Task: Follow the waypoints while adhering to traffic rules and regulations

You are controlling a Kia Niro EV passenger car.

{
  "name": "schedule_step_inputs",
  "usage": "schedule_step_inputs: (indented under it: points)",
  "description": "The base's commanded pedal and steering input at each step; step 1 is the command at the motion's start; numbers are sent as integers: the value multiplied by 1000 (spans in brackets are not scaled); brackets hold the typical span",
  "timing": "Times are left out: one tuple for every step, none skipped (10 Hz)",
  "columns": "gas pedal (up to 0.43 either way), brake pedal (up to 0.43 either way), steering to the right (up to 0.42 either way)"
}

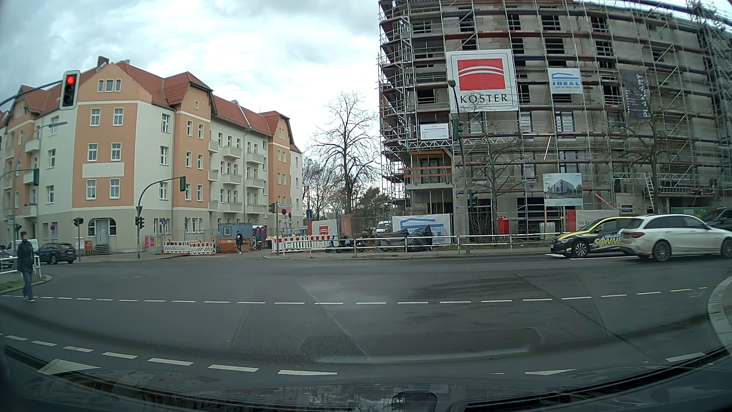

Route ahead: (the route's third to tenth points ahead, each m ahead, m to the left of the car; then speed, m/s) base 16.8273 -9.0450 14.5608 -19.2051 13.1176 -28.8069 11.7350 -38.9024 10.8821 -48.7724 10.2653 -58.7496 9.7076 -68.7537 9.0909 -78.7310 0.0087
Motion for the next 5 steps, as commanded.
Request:
schedule_step_inputs:
  points:
    - [0,415,109]
    - [0,415,109]
    - [0,415,109]
    - [0,415,109]
    - [0,415,109]
